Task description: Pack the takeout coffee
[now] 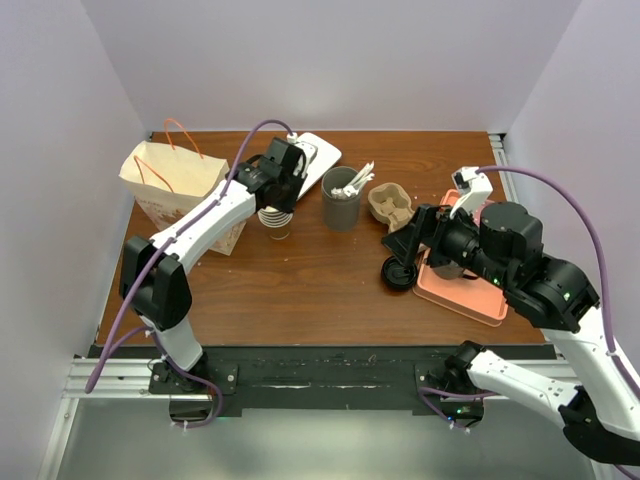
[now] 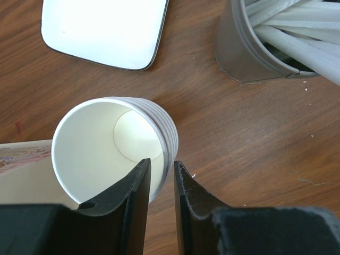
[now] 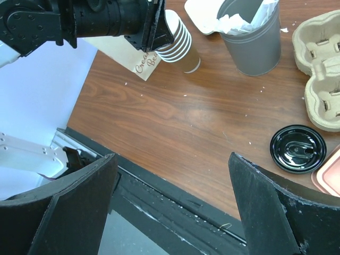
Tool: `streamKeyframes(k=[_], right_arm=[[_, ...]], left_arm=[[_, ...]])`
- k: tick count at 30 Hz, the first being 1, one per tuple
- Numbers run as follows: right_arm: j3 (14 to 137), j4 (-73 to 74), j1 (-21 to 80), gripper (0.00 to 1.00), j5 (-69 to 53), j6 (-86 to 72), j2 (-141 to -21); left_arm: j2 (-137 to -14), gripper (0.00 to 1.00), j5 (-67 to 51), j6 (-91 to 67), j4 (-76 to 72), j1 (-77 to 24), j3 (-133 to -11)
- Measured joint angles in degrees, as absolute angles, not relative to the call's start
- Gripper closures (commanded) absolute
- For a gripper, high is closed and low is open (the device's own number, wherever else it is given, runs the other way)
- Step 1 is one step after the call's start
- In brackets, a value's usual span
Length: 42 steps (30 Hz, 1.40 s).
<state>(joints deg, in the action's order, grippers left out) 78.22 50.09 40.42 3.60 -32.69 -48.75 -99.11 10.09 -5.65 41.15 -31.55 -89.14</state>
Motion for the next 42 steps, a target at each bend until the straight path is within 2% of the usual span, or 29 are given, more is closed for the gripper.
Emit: streamKeyframes(k=[4,10,13,15,34,42], right_arm=[[78.2,50.1,40.4,0.1,3.6,-32.2,-49.1],[78.3,49.6,40.4,0.1,3.6,-31.8,-49.5],[78.3,49.2,40.4,0.1,3.6,-31.8,-49.6],[78.2,49.0,40.4,0.1,3.6,-31.8,-49.8],[78.2,47.0,40.4,0.1,3.4,-31.9,-51.5],[78.2,46.4,40.4,0.1,3.4,-31.9,-52.0]], left_arm=[[-99.7,0.82,9.6,-5.1,41.0,-31.6,-89.1],[-99.7,0.81,9.6,-4.8,40.8,-31.5,-89.1],[-99.8,0.95,9.6,-4.6,40.8,-31.5,-89.1],[-99.8,1.0,9.6,-4.2,40.8,-31.5,-89.1],[-101.6,1.0,13.7,-2.1,46.0,-31.5,-93.6],[-101.7,1.0,21.3,-1.3,47.4,-33.8,-96.1]])
